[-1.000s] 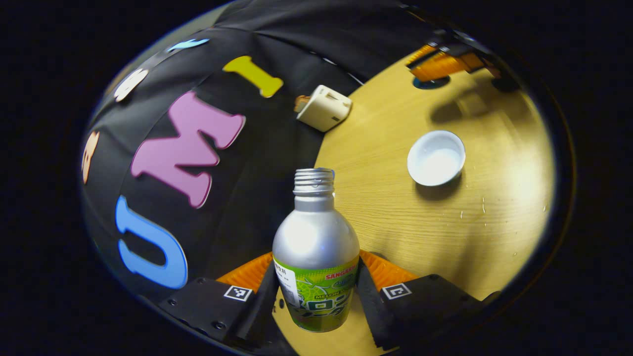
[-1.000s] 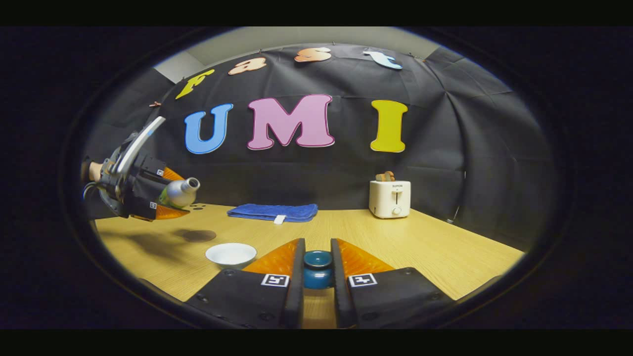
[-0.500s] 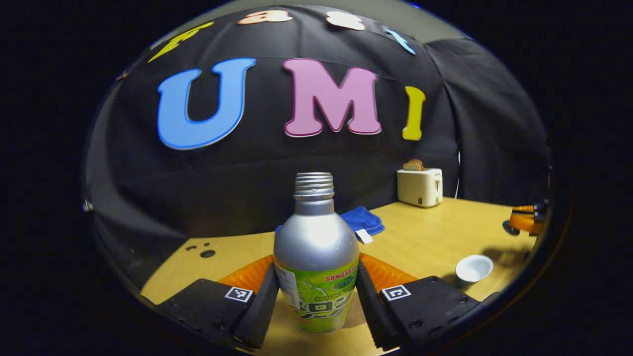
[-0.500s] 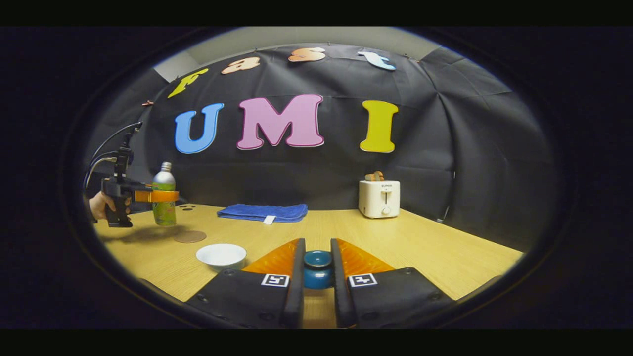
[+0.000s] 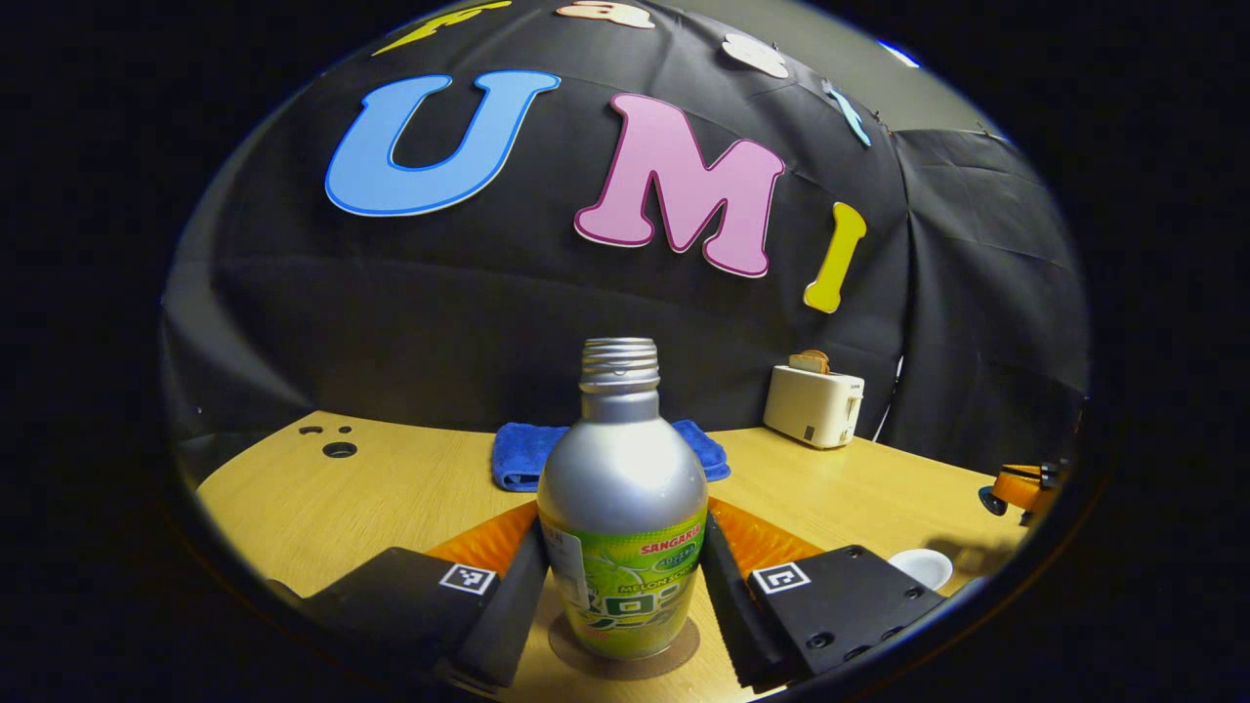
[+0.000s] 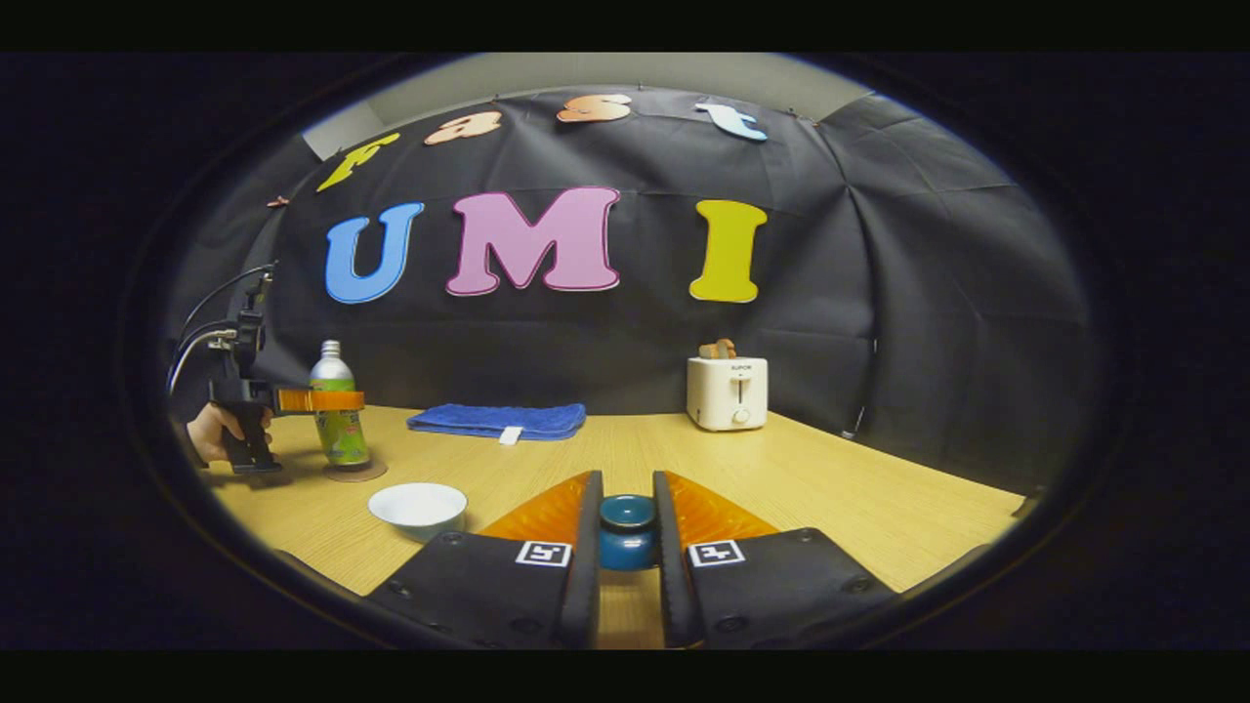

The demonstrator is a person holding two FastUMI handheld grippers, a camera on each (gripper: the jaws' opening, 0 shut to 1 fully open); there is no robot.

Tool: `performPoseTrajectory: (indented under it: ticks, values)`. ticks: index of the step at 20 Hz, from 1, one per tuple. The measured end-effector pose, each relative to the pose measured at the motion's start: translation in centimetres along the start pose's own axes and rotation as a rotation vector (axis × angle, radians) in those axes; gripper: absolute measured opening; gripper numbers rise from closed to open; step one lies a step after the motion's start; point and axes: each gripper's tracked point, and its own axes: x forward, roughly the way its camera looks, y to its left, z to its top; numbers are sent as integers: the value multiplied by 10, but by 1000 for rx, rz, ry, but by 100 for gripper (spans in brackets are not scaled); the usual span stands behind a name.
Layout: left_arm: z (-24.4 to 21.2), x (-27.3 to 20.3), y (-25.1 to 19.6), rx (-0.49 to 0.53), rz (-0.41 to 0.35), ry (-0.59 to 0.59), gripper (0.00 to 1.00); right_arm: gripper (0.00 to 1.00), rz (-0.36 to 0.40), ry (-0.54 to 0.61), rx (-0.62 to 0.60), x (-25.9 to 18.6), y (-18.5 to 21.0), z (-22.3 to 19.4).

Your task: Open the teacup lid with one hand, grasp the water bottle and pour water into the teacup with the other hand; after pouring, place the water bottle on the coaster and then close the teacup lid.

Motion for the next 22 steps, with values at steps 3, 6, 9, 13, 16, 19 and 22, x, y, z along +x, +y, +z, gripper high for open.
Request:
performPoseTrajectory:
  ticks: [3,6,9,13,16,19,22]
  values:
    - [-3,0,0,50,-21,32,81,25,8,0,0,0,2,0]
    - [-2,2,2,107,-25,18,82,29,10,1,0,0,2,0]
    - [-1,3,4,118,-24,21,83,29,12,0,1,0,2,0]
    - [-1,0,3,133,-19,32,84,29,12,0,1,0,3,0]
    - [-3,-5,5,149,-13,45,99,25,13,0,0,0,3,0]
    - [-8,-14,9,150,18,80,98,25,13,0,1,0,3,0]
    - [-16,-26,15,153,54,123,98,25,13,0,0,0,2,0]
